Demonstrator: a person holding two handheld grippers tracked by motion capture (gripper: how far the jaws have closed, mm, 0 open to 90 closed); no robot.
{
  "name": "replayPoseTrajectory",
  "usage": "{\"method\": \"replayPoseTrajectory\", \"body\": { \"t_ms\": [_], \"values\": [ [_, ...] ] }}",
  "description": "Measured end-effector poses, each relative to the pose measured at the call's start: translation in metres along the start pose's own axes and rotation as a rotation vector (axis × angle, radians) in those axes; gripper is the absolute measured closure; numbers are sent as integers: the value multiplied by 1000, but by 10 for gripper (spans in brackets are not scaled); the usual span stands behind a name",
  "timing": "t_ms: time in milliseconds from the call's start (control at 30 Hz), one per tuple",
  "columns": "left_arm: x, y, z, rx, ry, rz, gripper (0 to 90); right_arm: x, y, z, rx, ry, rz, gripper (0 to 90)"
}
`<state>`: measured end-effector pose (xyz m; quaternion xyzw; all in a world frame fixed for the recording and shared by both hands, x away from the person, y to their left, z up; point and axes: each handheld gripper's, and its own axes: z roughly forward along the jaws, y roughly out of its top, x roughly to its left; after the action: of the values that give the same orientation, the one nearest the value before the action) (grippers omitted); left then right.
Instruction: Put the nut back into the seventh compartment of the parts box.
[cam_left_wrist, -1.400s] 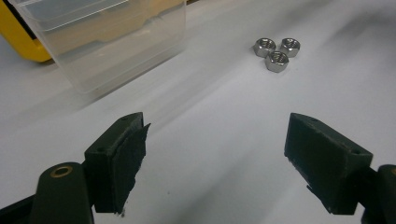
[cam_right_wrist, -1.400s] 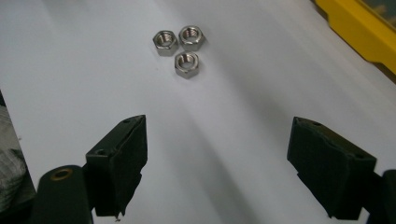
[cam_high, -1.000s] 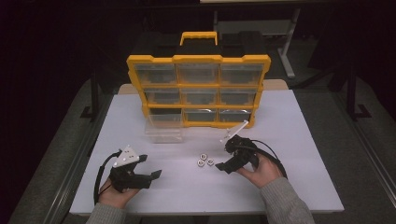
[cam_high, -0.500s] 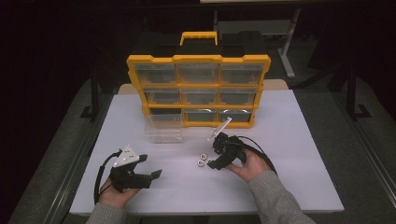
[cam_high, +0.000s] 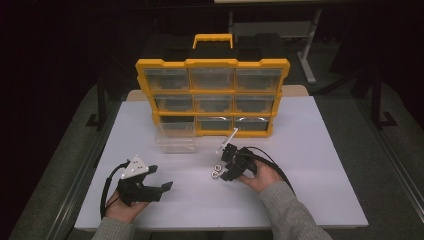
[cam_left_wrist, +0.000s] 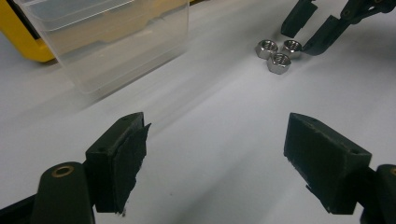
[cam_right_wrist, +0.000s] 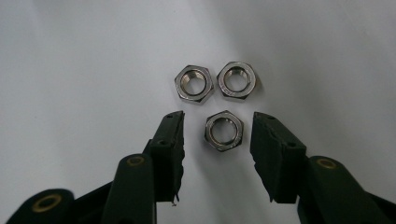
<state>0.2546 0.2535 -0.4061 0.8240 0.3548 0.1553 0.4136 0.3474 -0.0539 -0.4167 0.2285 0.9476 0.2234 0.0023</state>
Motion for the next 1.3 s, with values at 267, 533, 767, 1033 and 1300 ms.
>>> {"method": "replayPoseTrajectory", "body": {
  "t_ms": [267,533,767,1033,1300],
  "values": [
    [0,0,0,-2,1,-2,207,1,2,6,18,-18,-17,617],
    [0,0,0,0,2,-2,208,2,3,10,36,-45,-33,669],
    [1,0,0,4,5,2,208,2,3,10,38,-44,-34,681],
    [0,0,0,5,3,1,209,-1,3,10,30,-30,-34,690],
    [1,0,0,-5,3,6,208,-8,1,4,10,-27,-17,693]
  ]
}}
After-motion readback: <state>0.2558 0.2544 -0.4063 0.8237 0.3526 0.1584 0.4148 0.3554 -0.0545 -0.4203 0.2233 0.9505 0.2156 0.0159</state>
